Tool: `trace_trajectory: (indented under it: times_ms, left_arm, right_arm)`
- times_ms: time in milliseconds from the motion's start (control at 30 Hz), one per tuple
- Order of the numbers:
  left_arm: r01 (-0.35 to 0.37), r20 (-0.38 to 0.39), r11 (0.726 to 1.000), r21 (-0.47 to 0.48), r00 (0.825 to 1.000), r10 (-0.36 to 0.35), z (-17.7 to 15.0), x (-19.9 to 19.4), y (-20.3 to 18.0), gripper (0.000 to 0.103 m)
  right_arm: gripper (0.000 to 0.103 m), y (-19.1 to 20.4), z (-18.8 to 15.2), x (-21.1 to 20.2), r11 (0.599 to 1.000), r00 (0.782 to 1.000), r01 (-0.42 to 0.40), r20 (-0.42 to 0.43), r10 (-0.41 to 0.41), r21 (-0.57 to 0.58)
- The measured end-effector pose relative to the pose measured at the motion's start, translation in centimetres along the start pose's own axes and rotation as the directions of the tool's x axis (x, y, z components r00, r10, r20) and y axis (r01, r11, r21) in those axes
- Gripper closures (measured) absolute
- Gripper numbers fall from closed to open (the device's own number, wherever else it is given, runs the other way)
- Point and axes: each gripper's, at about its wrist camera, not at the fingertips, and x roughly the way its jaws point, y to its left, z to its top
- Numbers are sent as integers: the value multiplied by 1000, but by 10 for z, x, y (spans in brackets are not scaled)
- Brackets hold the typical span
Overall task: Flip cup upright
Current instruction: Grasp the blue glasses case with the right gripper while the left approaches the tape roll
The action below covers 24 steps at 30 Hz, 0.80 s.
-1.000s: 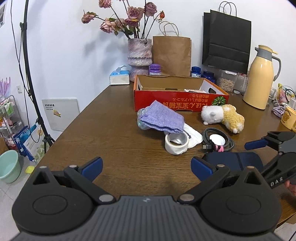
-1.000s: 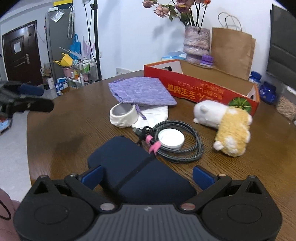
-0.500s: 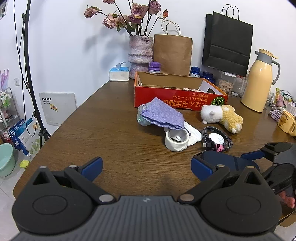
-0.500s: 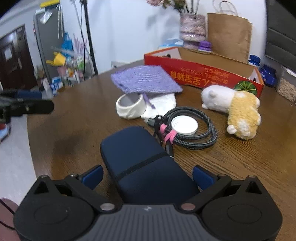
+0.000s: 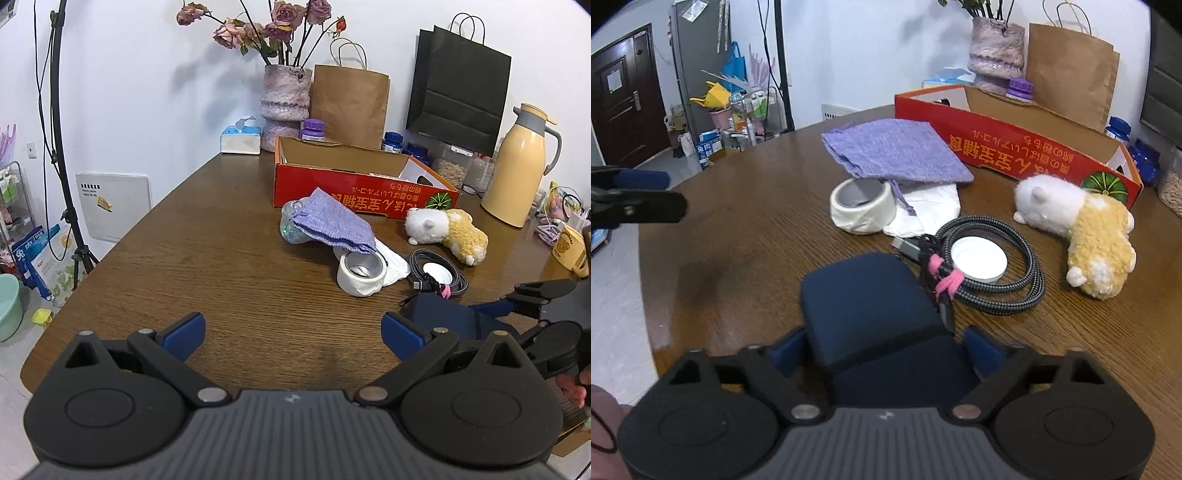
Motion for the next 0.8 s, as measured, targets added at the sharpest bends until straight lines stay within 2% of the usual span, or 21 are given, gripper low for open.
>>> trace_trajectory:
  times_ms: [100, 200, 400, 600, 800]
  left_arm:
    - [15, -4, 1000, 1, 1000, -15, -1, 3, -1, 0]
    - [24, -9, 1000, 6, 1000, -24, -1, 7, -2, 0]
    - [30, -16, 1000, 7, 999, -30, 2, 17, -4, 0]
    - [34, -26, 999, 10, 999, -34, 9, 34, -10, 0]
    - [37, -36, 999, 24, 999, -36, 18, 60, -23, 0]
  right_arm:
    - [32, 6, -4, -6, 999, 999, 32, 17, -32, 9]
    - [38, 16, -9, -12, 997, 996, 80, 45, -81, 11]
    - [38, 22, -12, -27, 992, 987, 112, 112, -118, 52]
    - [39, 15, -8, -50, 984, 967, 140, 200, -160, 111]
    - [39, -3, -6, -53, 970, 948, 180, 234, -216, 163]
